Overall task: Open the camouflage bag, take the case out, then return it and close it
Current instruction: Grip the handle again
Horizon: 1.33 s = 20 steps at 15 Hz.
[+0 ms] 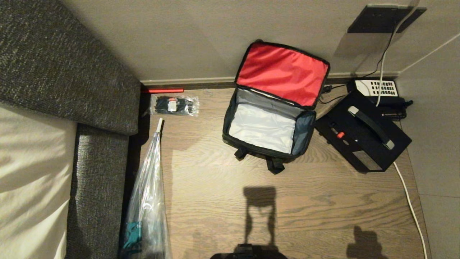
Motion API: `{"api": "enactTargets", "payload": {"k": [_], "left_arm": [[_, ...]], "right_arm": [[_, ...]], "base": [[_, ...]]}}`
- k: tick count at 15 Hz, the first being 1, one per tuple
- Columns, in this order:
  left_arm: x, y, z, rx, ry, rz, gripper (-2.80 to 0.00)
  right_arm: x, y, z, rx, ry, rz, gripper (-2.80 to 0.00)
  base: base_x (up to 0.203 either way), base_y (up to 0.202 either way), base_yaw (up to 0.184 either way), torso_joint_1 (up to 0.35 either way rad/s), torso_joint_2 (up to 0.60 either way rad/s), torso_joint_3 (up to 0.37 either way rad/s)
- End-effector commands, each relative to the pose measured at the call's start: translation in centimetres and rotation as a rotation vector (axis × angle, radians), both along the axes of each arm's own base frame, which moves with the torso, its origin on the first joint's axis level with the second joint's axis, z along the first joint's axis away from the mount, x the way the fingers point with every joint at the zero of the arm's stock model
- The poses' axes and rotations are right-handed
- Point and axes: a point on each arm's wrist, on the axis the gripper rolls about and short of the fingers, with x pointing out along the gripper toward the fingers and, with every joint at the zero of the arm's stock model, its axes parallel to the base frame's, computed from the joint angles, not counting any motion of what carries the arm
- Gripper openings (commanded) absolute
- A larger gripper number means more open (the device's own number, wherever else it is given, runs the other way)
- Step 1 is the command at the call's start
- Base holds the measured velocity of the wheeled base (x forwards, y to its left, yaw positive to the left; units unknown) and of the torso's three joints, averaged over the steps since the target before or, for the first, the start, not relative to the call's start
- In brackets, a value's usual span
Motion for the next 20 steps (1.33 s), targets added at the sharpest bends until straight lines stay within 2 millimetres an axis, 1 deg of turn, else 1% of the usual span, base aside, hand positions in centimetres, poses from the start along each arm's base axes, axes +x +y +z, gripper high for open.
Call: {"api": "enactTargets", "payload": {"k": [1, 20], "left_arm": [[-0.01, 0.00, -0.01, 0.000, -0.001, 0.001, -2.80], [0.00, 0.00, -0.01, 0.000, 0.000, 0.001, -2.80]], "right_arm": [[-0.11, 0.00, -0.40, 0.000, -0.016, 0.000, -2.80], [-0.12, 0.00, -0.42, -0.014, -0.012, 0.001, -2.80]], "base": [[0.000, 0.000, 0.000, 0.000, 0.00, 0.000], [0.000, 0.000, 0.000, 0.000, 0.00, 0.000]]}}
